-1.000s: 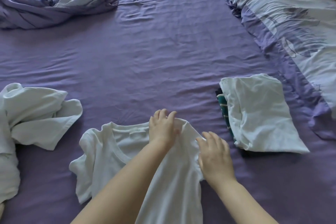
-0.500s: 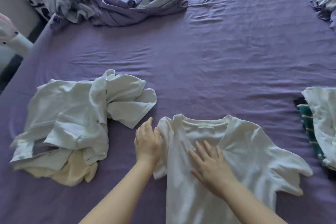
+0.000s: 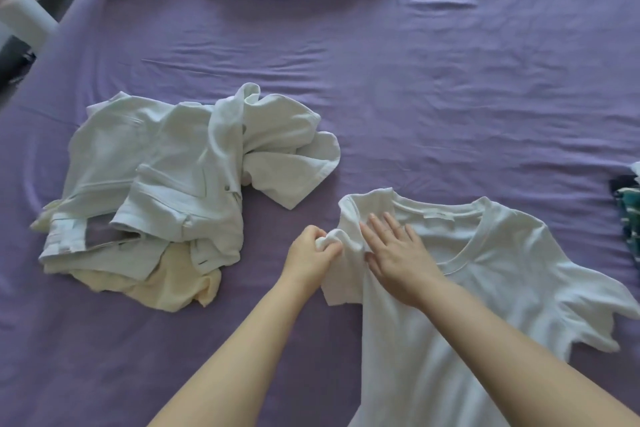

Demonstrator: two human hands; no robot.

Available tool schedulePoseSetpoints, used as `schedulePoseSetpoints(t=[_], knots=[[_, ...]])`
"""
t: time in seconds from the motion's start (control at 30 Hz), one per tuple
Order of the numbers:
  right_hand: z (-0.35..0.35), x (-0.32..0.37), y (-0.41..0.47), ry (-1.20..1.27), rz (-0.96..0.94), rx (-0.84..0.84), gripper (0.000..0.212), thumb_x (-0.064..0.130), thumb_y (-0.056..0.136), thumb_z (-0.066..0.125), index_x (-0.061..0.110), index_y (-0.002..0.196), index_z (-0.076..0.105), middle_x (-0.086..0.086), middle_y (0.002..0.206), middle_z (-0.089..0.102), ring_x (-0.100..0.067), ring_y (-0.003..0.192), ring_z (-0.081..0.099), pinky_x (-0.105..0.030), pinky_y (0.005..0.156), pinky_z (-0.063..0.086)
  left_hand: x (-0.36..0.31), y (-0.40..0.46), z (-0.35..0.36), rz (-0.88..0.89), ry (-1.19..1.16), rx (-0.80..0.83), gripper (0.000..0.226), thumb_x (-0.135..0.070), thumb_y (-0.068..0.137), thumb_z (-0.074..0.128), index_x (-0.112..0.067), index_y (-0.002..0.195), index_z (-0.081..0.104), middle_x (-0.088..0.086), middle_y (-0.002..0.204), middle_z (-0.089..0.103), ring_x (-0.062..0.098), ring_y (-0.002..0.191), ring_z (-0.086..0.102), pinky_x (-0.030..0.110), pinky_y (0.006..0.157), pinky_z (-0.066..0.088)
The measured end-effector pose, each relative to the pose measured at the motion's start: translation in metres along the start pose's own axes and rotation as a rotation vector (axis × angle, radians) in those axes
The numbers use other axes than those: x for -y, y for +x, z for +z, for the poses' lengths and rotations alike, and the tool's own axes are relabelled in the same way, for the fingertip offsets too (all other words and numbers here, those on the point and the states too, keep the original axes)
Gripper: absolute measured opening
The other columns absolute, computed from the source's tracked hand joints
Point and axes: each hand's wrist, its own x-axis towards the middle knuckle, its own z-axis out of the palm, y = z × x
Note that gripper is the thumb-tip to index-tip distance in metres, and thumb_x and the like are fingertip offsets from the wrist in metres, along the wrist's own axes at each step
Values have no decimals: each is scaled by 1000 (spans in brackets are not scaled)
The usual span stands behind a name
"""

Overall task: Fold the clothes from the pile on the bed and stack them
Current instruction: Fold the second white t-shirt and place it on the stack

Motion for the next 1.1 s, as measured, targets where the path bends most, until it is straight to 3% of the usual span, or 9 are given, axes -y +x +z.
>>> schedulePoseSetpoints(t=[0.13,0.23,0.4,0.6,0.77,0.87,0.93,1.0,1.1], knots=[[2,14,-12,34,-48,-32,60,41,97,25,36,148,-6,3,159,-3,-19,145,-8,-40,116,-1,0,-4,-18,50,-24,-84,21,-29,93,53,-22,81,38,-8,74,49,8,65,45,20,52,33],[8,23,-21,18,-80,2,64,55,95,24,38,146,-10,1,159,-7,-21,145,-11,-42,116,-5,2,-3,-37,124,127,-243,16,-24,94,52,-17,89,38,-4,75,53,24,74,52,34,57,34],[32,34,-22,-123,-57,-10,70,67,89,19,39,146,-11,-3,158,-15,-27,143,-21,-53,111,-16,13,5,-48,111,435,-301,33,-32,93,54,-16,119,44,7,107,62,29,98,58,36,71,42],[49,28,-25,-197,-1,-43,73,68,88,18,36,146,-12,-5,157,-18,-30,141,-25,-55,104,-26,22,-9,-15,144,799,-319,73,-36,90,55,-20,149,15,8,149,25,27,135,26,40,109,25],[54,-5,-65,-200,-19,-75,73,64,90,28,35,148,-5,-3,156,-16,-30,135,-32,-54,107,-22,28,-47,38,441,1040,-88,64,-26,96,39,-22,151,5,9,159,-1,26,146,-5,50,116,-6],[57,-36,-102,-193,54,-63,72,62,90,34,33,148,6,-6,157,-6,-33,139,-21,-54,108,-17,32,-75,75,548,1092,76,59,-26,97,35,-22,151,11,10,159,-5,30,145,-13,52,109,-20],[67,-53,-134,-187,118,24,70,63,91,26,35,147,-6,-4,155,-15,-32,141,-21,-51,107,-21,35,-100,98,570,1131,195,56,-23,98,32,-20,150,13,11,159,-5,32,145,-14,53,104,-27],[75,-64,-168,-158,183,86,70,62,91,27,36,145,-10,-3,154,-18,-32,140,-22,-51,110,-16,37,-129,120,574,1141,283,56,-21,97,34,-18,150,17,12,159,1,34,146,-7,57,106,-21],[79,-69,-219,-122,228,65,62,55,86,42,28,142,37,-13,151,30,-38,138,25,-58,108,24,35,-176,146,559,1130,303,58,-32,73,72,-21,128,59,12,141,48,32,133,43,59,106,30]])
